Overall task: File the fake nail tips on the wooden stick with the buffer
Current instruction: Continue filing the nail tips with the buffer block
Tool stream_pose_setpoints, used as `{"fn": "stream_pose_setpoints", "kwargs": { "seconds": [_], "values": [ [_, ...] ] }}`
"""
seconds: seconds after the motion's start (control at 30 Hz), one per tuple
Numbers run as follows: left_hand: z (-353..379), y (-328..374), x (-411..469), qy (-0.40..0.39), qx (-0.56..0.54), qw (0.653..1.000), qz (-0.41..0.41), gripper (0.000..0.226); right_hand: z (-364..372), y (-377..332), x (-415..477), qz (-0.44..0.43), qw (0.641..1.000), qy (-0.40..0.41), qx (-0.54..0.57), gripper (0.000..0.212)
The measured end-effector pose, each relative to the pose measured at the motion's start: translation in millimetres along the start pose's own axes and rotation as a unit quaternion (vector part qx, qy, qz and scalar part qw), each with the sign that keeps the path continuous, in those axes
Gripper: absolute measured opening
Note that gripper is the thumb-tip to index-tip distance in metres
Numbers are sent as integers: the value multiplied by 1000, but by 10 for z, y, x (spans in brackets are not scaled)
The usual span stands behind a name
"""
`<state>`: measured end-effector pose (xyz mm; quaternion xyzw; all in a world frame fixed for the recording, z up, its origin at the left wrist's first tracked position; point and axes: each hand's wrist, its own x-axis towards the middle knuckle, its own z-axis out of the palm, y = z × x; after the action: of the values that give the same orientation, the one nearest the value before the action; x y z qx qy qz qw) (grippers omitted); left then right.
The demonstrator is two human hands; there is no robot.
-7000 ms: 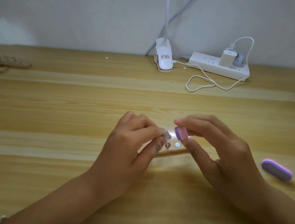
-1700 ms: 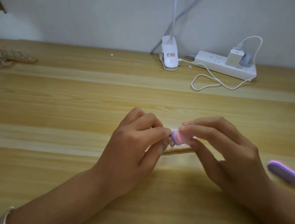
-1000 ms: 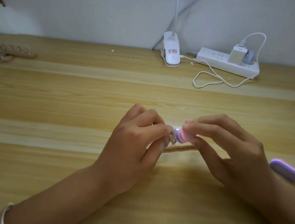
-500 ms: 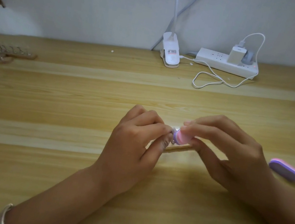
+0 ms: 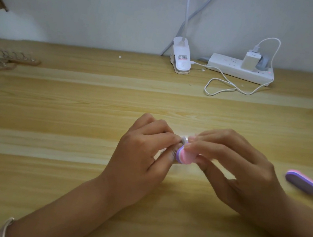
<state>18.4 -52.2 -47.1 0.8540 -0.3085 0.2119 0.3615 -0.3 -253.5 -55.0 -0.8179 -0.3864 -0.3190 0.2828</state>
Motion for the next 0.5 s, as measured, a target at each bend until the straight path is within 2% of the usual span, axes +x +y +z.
{"fn": "stream_pose_setpoints", "kwargs": {
  "seconds": [0.13, 0.3, 0.4, 0.5],
  "values": [
    [7, 9, 7, 0, -9, 1000, -8, 12, -43, 73, -2, 26, 1000, 5, -16, 14],
    [-3, 21, 3, 2, -36, 999, -18, 13, 6, 25, -12, -4, 1000, 7, -12, 13],
    [-21, 42, 19, -1, -69, 997, -33, 15, -88, 145, 2, 34, 999, 21, -33, 15],
    [-21, 53, 23, 0, -76, 997, -34, 15, -83, 91, 9, 49, 998, 49, -1, 19]
  ]
}}
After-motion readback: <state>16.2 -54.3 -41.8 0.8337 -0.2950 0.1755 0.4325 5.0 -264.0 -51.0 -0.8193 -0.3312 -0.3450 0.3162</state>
